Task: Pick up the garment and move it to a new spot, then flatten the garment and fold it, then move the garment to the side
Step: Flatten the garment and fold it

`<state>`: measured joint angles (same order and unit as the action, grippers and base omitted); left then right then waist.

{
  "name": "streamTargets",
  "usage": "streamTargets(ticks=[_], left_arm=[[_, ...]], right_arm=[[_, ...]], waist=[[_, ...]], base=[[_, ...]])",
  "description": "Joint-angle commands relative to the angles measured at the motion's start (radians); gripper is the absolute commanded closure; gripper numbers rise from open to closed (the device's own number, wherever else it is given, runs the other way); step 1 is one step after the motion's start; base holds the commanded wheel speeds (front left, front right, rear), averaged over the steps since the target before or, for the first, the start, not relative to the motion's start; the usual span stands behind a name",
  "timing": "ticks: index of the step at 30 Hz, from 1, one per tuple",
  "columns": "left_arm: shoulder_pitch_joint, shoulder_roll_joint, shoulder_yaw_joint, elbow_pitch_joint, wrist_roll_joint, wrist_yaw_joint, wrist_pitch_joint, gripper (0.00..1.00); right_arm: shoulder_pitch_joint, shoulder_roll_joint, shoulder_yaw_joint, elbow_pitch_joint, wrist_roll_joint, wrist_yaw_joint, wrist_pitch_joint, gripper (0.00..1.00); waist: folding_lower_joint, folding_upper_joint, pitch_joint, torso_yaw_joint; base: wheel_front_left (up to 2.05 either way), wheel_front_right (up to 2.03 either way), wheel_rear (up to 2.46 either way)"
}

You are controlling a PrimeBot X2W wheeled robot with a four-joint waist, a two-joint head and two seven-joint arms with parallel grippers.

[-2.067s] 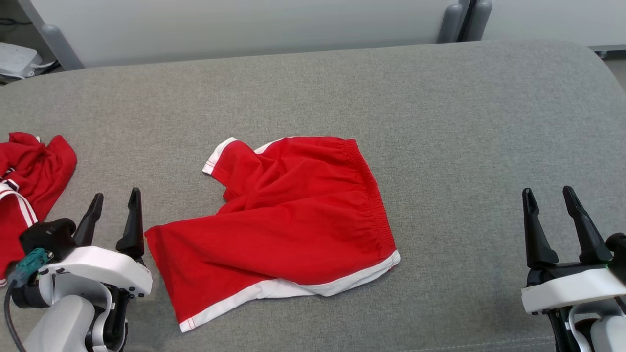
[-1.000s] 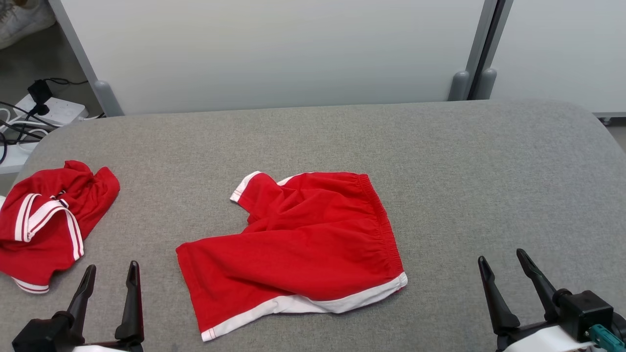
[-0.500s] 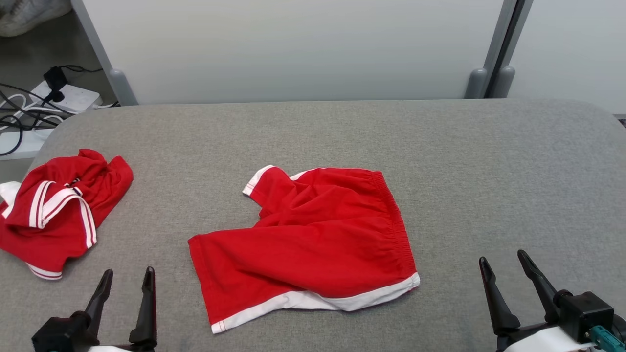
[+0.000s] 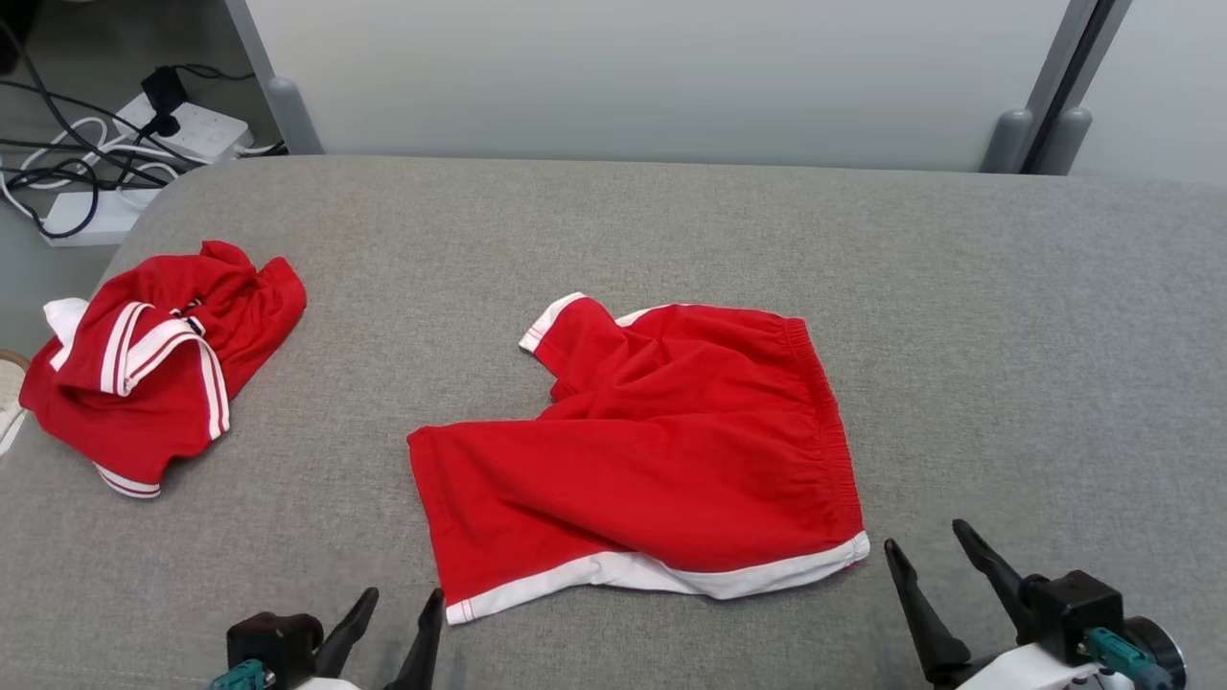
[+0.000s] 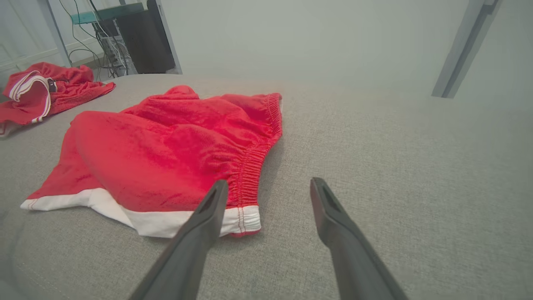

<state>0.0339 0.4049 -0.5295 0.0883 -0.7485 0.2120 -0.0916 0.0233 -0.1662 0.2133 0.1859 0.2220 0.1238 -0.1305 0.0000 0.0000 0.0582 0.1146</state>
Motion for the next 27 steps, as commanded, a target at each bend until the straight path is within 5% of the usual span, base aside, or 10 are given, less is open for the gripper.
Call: streamTargets(ticks=[1, 6, 25, 26, 27], left_arm=[[-0.076, 0.005, 0.025, 0.022, -0.019, -0.031, 0.004, 0.00], [-0.124, -0.040, 0.010, 0.159, -0.061, -0.099, 0.013, 0.00], [-0.281, -0.141, -0.038, 0.480, -0.111, -0.236, 0.052, 0.00], [-0.284, -0.146, -0.042, 0.491, -0.114, -0.242, 0.060, 0.05], [-0.285, -0.150, -0.047, 0.500, -0.119, -0.249, 0.068, 0.65]], right_arm=[[-0.045, -0.020, 0.037, 0.002, 0.016, 0.007, -0.002, 0.00], [-0.081, -0.021, 0.088, 0.070, 0.034, 0.007, -0.015, 0.00], [-0.213, -0.033, 0.193, 0.253, 0.076, 0.007, -0.064, 0.00], [-0.219, -0.034, 0.202, 0.261, 0.080, 0.007, -0.065, 0.00], [-0.223, -0.034, 0.208, 0.268, 0.082, 0.007, -0.066, 0.00]], waist=[[0.0000, 0.0000, 0.011, 0.006], [0.0000, 0.0000, 0.035, 0.002], [0.0000, 0.0000, 0.087, 0.003], [0.0000, 0.0000, 0.087, 0.003], [0.0000, 0.0000, 0.086, 0.003]], base=[[0.00, 0.00, 0.00], [0.00, 0.00, 0.00], [0.00, 0.00, 0.00], [0.00, 0.00, 0.00], [0.00, 0.00, 0.00]])
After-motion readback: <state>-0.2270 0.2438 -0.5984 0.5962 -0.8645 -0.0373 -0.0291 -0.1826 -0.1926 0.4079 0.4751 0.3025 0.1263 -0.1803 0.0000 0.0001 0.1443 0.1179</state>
